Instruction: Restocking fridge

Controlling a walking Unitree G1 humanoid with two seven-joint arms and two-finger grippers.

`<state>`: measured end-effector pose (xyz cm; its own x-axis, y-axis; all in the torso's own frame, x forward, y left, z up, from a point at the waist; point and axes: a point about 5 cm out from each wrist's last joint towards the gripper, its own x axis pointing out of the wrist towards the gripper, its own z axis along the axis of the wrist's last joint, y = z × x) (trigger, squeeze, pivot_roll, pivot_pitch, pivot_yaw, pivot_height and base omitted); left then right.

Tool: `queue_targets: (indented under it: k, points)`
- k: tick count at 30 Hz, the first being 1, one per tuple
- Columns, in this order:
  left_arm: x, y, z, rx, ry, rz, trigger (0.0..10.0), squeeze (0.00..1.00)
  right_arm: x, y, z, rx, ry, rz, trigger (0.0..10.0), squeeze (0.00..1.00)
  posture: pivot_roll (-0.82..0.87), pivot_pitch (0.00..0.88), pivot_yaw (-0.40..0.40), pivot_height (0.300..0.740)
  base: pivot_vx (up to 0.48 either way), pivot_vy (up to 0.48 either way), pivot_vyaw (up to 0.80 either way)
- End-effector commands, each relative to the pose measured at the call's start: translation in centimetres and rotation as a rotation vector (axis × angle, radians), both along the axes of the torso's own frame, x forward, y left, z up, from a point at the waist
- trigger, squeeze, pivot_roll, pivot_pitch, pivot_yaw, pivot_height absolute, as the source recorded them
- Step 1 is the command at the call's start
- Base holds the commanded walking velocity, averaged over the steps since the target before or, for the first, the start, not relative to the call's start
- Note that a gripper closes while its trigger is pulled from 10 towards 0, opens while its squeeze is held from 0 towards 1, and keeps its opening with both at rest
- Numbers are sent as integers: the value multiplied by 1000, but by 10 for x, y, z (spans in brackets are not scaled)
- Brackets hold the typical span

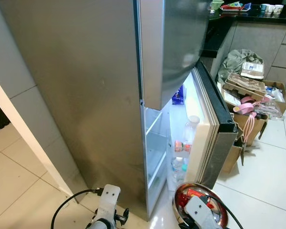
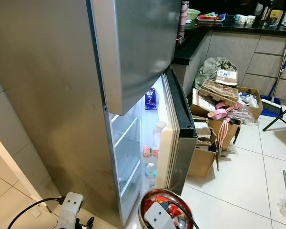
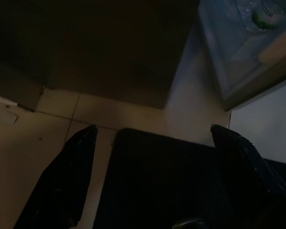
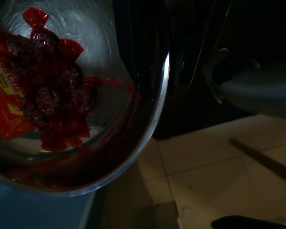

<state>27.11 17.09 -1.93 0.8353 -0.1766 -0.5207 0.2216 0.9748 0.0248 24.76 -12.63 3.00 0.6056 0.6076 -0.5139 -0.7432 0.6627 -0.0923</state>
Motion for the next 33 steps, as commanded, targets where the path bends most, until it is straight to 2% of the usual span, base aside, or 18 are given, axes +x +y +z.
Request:
queue_targets:
  k: [1,7,11,14,16,17,20,21,23,24,25,29,30,31,32,33]
  points:
    - [-4,0,-4,8,20,-4,10000,0,10,12,10,31,-27,16,10000,0,-154,107,26,740,0,0,0]
    - [-2,1,-2,4,8,10,10000,0,28,24,16,35,-42,34,10000,0,-143,94,15,740,0,0,0]
    - [-2,2,-2,5,8,13,10000,0,33,23,16,23,-47,23,10000,0,-142,94,15,740,0,0,0]
    - [-3,3,-2,5,10,18,10000,0,35,14,13,-9,-48,6,10000,0,-142,94,15,740,0,0,0]
    - [-4,3,-3,5,14,18,10000,0,36,-3,7,-65,-42,-17,10000,0,-142,94,15,740,0,0,0]
    - [-4,3,-3,5,14,18,10000,0,36,-3,7,-65,-42,-17,10000,0,-142,94,15,740,0,0,0]
    - [-4,1,-4,5,15,14,10000,0,38,-21,3,-103,-46,-59,10000,0,-157,96,23,740,0,0,0]
    - [-4,1,-4,5,15,14,10000,0,38,-21,3,-103,-46,-59,10000,0,-157,96,23,740,0,0,0]
    - [-3,-1,-3,3,14,10,10000,0,40,-44,1,-135,-59,-131,10000,0,-159,96,25,740,0,0,0]
    - [-2,-2,-3,2,13,8,10000,0,41,-62,0,-152,-67,-203,10000,0,-162,96,27,740,0,0,0]
    - [-2,-2,-3,2,13,8,10000,0,41,-62,0,-152,-67,-203,10000,0,-162,96,27,740,0,0,0]
    - [0,-4,-2,3,10,-2,10000,0,40,-111,0,-228,-95,-393,10000,0,-170,92,34,740,0,0,0]
    - [0,-4,-2,3,10,-2,10000,0,40,-111,0,-228,-95,-393,10000,0,-170,92,34,740,0,0,0]
    - [1,-4,-1,3,10,-4,10000,0,36,-133,-1,-271,-98,-469,10000,0,-173,91,36,740,0,0,0]
    - [1,-4,-1,3,10,-4,10000,0,36,-133,-1,-271,-98,-469,10000,0,-173,91,36,740,0,0,0]
    - [1,-5,-1,4,10,-5,10000,0,33,-143,-1,-288,-94,-503,10000,0,-174,91,37,740,0,0,0]
